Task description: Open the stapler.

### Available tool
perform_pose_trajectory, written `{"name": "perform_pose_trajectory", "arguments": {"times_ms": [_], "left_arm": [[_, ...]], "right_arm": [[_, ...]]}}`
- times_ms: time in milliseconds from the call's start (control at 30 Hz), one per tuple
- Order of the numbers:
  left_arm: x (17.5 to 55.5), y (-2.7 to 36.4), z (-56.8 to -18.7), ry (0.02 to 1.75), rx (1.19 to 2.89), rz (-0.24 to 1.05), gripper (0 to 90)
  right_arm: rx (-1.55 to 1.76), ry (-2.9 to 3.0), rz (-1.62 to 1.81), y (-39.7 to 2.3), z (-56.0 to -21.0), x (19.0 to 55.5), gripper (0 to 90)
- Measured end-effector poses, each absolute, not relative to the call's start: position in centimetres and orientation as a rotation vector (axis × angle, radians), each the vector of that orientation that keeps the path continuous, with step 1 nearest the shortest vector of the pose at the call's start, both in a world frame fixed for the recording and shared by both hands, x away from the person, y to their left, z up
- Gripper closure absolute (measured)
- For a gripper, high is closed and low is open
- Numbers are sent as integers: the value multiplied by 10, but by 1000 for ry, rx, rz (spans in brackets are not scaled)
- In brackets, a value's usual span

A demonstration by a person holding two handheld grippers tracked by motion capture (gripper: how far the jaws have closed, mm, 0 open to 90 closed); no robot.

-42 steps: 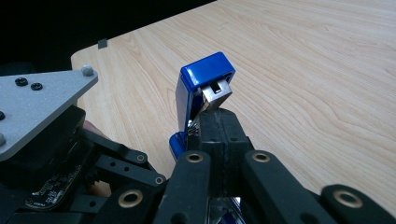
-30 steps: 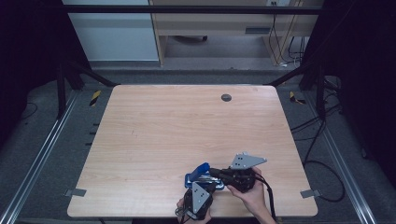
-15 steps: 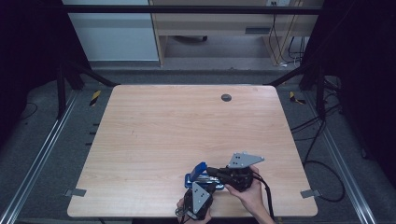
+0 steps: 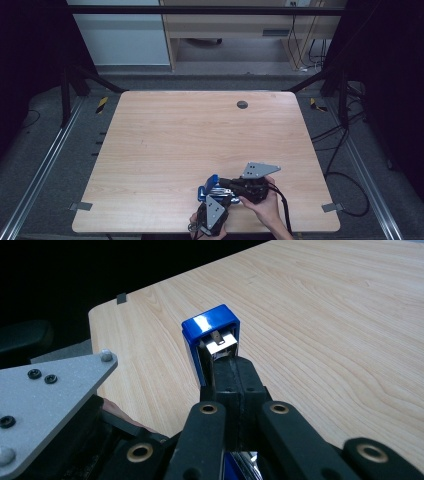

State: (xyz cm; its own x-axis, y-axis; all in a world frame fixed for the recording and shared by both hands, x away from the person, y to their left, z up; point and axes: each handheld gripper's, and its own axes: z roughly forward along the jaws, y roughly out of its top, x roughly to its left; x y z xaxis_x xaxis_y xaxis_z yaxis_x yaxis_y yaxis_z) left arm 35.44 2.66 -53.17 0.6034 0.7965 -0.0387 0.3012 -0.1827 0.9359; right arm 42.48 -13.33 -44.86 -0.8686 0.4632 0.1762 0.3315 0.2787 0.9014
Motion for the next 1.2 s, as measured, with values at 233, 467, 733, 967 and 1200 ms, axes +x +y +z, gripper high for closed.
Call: {"name": "perform_pose_trajectory", "arguments": {"times_ms": [233,467,733,967,1200], "left_arm": [[355,27,-532,902,1753,573,900],[354,26,-532,903,1752,575,900],[354,26,-532,901,1754,577,900],[354,26,-532,902,1753,577,900],[354,26,-532,901,1751,583,900]], "right_arm": [[744,2412,1665,-128,-447,426,900],[743,2413,1674,-127,-447,427,900],[736,2421,1678,-124,-446,428,900],[728,2429,1675,-121,-445,430,900],[733,2432,1680,-118,-445,432,900]]}}
